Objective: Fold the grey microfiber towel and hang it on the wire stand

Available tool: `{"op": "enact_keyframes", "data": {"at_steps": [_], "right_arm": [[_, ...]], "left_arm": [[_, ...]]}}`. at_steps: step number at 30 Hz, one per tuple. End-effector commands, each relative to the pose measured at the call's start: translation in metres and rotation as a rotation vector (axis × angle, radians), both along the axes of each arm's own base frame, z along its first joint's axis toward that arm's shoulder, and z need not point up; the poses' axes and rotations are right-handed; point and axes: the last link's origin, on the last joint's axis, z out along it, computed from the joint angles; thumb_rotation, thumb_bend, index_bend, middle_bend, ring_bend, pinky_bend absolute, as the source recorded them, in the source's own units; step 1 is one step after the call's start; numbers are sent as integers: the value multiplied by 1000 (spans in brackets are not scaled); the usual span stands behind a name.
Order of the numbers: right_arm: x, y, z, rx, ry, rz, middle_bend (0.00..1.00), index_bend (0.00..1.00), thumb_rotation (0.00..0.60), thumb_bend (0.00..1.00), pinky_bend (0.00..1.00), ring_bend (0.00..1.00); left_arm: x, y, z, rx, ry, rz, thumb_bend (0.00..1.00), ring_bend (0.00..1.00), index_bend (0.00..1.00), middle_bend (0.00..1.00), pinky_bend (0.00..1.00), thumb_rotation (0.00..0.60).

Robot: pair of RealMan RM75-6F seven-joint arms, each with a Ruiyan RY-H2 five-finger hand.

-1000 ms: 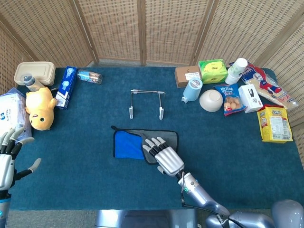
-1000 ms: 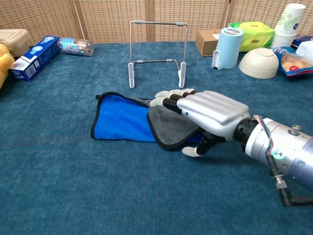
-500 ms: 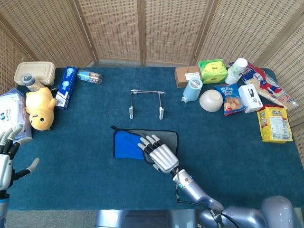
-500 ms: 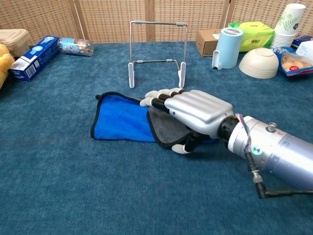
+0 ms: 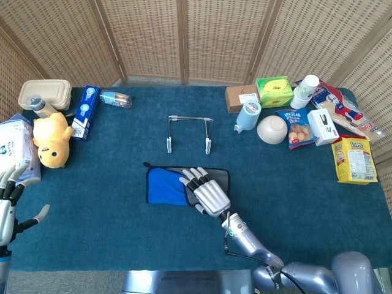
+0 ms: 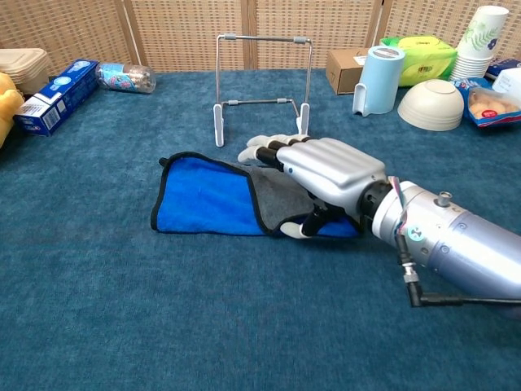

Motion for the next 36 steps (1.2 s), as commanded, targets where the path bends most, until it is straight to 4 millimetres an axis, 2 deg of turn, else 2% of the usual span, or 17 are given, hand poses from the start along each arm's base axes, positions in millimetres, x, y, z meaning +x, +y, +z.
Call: {"op": "enact_keyframes", "data": {"at_steps": [1,9,27,36], "right_arm": [[-3,0,0,-3,3,-5,63,152,600,299,0,0],[-10,0,0,-17,1,-23,94,272,600,309,0,10],[-23,-25,17,-84,-14,-103,94,248,600,307,0,7],[-43,-54,39,-140,10,-194,92,241,600,305,0,3]], "left_arm": [[0,0,0,0,0,-1,344,0,280,105,0,600],[2,1,1,3,-4,-9,344,0,280,103,0,600],[2,-2,0,2,-9,-4,344,0,280,102,0,600],[4,-3,1,4,-12,-8,344,0,280,102,0,600]]}}
